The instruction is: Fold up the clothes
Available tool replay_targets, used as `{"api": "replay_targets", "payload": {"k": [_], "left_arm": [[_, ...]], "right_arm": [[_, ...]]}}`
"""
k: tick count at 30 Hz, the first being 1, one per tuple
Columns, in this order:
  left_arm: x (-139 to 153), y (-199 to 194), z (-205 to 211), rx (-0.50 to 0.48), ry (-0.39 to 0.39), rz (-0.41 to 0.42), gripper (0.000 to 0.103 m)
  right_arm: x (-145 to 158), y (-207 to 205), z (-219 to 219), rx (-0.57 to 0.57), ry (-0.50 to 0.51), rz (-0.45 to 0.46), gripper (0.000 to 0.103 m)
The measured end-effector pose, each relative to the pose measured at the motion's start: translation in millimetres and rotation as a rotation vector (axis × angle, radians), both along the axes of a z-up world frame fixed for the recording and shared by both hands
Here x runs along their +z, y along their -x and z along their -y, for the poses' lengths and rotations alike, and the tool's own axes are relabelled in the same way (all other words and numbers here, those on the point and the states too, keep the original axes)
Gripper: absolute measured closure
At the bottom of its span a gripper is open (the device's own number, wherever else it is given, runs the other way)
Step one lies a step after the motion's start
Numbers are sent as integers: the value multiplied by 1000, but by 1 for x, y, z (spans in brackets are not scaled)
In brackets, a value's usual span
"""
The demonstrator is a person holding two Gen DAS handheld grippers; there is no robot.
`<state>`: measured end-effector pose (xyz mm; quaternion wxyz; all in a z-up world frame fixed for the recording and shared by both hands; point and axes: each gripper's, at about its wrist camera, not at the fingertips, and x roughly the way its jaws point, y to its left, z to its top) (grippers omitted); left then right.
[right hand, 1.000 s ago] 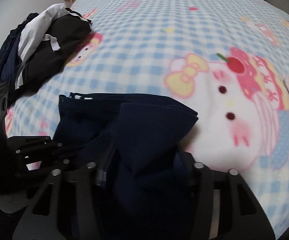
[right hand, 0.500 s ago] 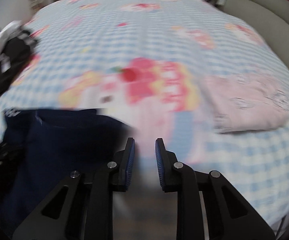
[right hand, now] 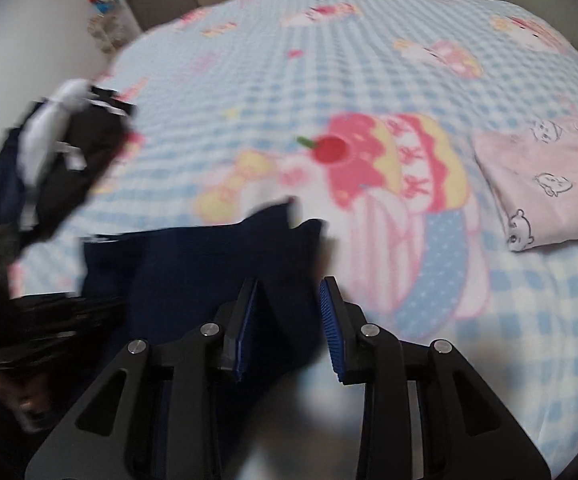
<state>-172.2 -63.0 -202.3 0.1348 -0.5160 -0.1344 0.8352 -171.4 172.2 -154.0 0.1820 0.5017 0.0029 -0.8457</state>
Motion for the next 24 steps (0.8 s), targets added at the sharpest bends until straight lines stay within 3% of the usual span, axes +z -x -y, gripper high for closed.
{"api": "replay_targets", "payload": {"k": [3, 5, 6, 7, 8, 10, 13, 16, 21, 24], "left_arm": [[9, -1, 13, 17, -66, -11, 92], [38, -19, 36, 31, -180, -119, 84], [48, -24, 42, 53, -169, -160, 76], [58, -28, 48, 76, -157, -200, 61], [60, -30, 51, 114, -123, -207, 59], [48, -28, 67, 190, -110, -149, 59], [26, -17, 87, 251, -145, -45, 61], [16, -30, 102, 256, -173, -34, 59], [6, -22, 106, 229, -230, -25, 61], [15, -25, 99, 212, -188, -41, 81]], "right_arm": [[-4, 12, -18, -133, -99, -40, 72], [5, 13, -30, -171, -86, -55, 70], [12, 10, -36, -147, 1, -52, 70], [16, 9, -38, -120, 68, -40, 67], [19, 7, -39, -87, 133, -18, 59], [21, 6, -36, -44, 206, 4, 53], [25, 4, -43, -93, 199, -30, 53], [33, 1, -59, -162, 246, -58, 53], [14, 9, -45, -79, 266, 23, 43], [3, 13, -36, -27, 277, 72, 44]]}}
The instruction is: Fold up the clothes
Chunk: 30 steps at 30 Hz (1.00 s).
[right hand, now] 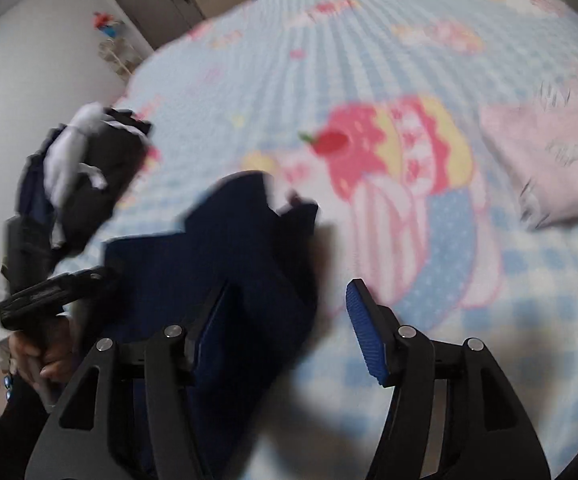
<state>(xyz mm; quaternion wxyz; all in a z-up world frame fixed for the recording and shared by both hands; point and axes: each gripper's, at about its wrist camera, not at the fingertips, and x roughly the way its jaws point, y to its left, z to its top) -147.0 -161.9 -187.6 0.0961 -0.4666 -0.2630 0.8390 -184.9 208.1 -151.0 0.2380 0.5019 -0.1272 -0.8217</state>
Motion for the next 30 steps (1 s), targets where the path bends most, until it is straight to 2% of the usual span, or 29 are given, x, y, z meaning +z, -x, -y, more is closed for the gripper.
{"api": "replay_targets", "payload": {"k": [1, 3, 5, 6, 10, 12, 13, 14, 15, 18, 19, 21, 25, 27, 30], "left_arm": [[6, -1, -3, -10, 13, -10, 87], [12, 6, -13, -32, 46, -25, 90], [20, 12, -14, -38, 64, -36, 91], [23, 15, -14, -37, 61, -42, 91], [32, 35, -11, -33, 62, -56, 90], [19, 56, -11, -63, 66, 22, 88], [21, 53, -10, -56, 73, 44, 87], [23, 50, -9, -48, 81, 65, 87], [25, 47, -8, -40, 89, 84, 87], [60, 1, -10, 10, 174, -55, 83], [63, -7, -11, 10, 187, -59, 82], [64, -20, -19, -11, 169, -57, 82], [54, -42, -46, -96, 45, -76, 82], [52, -51, -44, -64, 76, -55, 82], [50, -66, -42, -16, 124, -25, 82]], "right_arm": [[-4, 2, 3, 19, 5, 14, 49], [-11, 5, 9, 57, 14, 41, 86], [2, 9, 10, 54, 13, 18, 96], [9, 12, 11, 52, 13, 6, 97], [36, 21, 9, 13, 21, -63, 98], [32, 31, 10, -22, -9, -53, 95], [22, 38, 11, -33, -42, -16, 95], [11, 45, 12, -44, -75, 23, 84], [13, 39, 10, -41, -97, 25, 70], [22, 18, 2, -28, -159, 25, 69], [31, 6, -1, -29, -174, -8, 68], [45, -16, -3, -14, -171, -52, 65], [56, -55, 6, 46, -67, -66, 65], [46, -74, 20, 81, -32, -68, 65], [10, -98, 56, 160, -50, -7, 65]]}}
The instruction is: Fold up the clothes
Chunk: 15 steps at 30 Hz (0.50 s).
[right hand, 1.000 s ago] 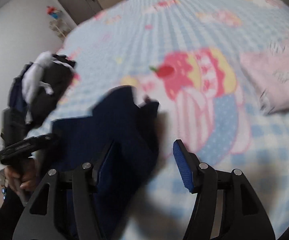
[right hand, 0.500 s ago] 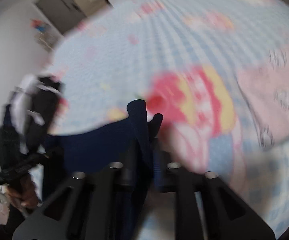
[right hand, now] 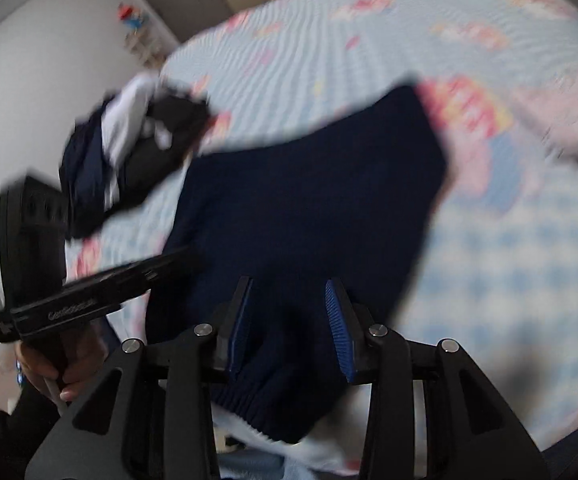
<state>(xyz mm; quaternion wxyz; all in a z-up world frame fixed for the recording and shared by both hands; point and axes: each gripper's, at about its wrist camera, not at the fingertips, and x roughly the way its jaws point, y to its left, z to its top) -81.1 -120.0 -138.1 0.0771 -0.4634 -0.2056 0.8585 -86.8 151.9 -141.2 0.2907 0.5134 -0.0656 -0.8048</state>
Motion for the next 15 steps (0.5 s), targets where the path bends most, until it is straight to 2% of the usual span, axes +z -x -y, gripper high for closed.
{"api": "replay_targets", "payload": {"k": [2, 3, 5, 6, 8, 12, 14, 15], "left_arm": [[-2, -10, 2, 34, 31, 18, 91], [-3, -15, 2, 50, 47, 27, 90], [-4, -24, 4, 83, 76, 45, 76], [-3, -28, 5, 74, 42, 38, 74], [-8, -28, -1, 56, 26, 52, 74], [-19, -29, -13, 20, -6, 78, 74], [-24, -30, -2, 61, -28, 118, 68], [-26, -31, 3, 81, -40, 137, 68]], "right_arm": [[-16, -8, 7, 4, -87, -2, 70], [-17, -10, 5, 2, -109, 7, 70], [-11, -14, -3, -14, -129, 10, 69], [-4, -15, -7, -30, -126, 3, 64], [2, -18, -10, -44, -124, -5, 53], [-5, -23, -4, -34, -128, -8, 52], [-8, -25, -1, -29, -130, -9, 53], [-10, -26, 0, -26, -132, -10, 58]]}}
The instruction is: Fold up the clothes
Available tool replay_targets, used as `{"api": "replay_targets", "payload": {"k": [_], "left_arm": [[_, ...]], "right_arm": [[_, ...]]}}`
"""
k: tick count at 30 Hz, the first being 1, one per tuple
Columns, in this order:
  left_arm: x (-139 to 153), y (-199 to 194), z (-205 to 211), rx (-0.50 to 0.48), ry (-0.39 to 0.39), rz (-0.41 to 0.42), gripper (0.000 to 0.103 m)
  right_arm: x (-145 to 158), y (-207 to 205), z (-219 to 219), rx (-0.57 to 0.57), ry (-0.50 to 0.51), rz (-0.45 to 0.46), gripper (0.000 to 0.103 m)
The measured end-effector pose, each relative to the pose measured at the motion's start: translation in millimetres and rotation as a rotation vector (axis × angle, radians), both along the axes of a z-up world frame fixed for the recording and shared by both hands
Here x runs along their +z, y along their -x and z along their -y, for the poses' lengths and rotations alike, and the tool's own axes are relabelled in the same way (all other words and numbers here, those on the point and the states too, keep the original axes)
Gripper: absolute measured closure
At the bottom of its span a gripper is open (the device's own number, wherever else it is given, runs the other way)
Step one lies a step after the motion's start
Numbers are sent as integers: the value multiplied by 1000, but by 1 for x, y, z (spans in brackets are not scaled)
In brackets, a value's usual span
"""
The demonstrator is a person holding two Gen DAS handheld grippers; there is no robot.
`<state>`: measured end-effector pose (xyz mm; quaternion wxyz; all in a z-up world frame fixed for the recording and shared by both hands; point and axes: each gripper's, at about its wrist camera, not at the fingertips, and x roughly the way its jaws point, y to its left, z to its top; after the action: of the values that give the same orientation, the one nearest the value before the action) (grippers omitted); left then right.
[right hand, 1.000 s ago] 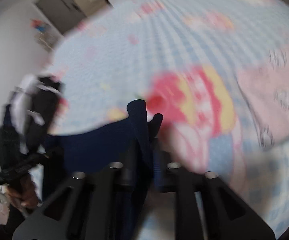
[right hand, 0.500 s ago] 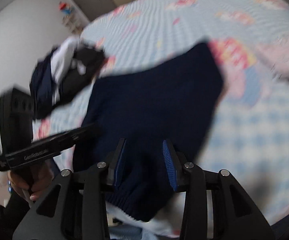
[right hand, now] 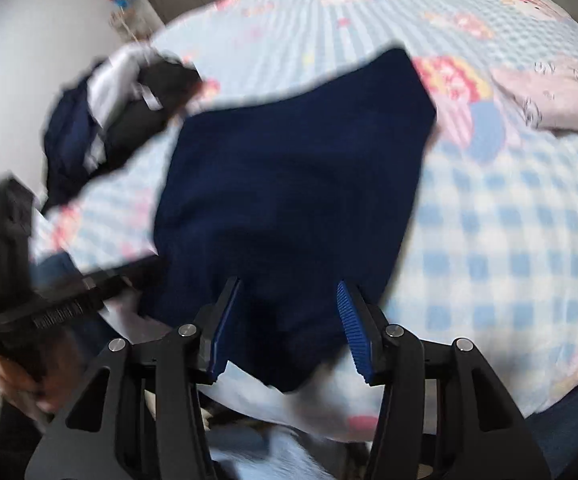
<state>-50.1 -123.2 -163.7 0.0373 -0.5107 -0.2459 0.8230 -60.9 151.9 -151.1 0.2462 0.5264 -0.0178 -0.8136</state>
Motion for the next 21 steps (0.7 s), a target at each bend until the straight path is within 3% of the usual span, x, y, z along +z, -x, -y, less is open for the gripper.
{"api": "replay_targets", "payload": {"k": [3, 7, 12, 14, 18, 21], "left_arm": [[9, -10, 14, 28, -72, -41, 71], [6, -12, 16, 29, -103, -38, 67], [1, -15, 18, 31, -141, -34, 64], [-1, -16, 19, 31, -158, -32, 68], [-14, -11, 14, -46, -319, -3, 63], [-22, -3, 8, -42, -285, 24, 62]], "right_arm": [[-8, -5, -9, -11, -3, 11, 61], [-9, -7, -17, -29, 43, 36, 51], [-10, -11, -28, -50, 99, 68, 53], [-10, -12, -32, -59, 122, 80, 54], [-14, -14, -37, -60, 175, 117, 47], [-26, -14, -30, -24, 215, 161, 46]]}}
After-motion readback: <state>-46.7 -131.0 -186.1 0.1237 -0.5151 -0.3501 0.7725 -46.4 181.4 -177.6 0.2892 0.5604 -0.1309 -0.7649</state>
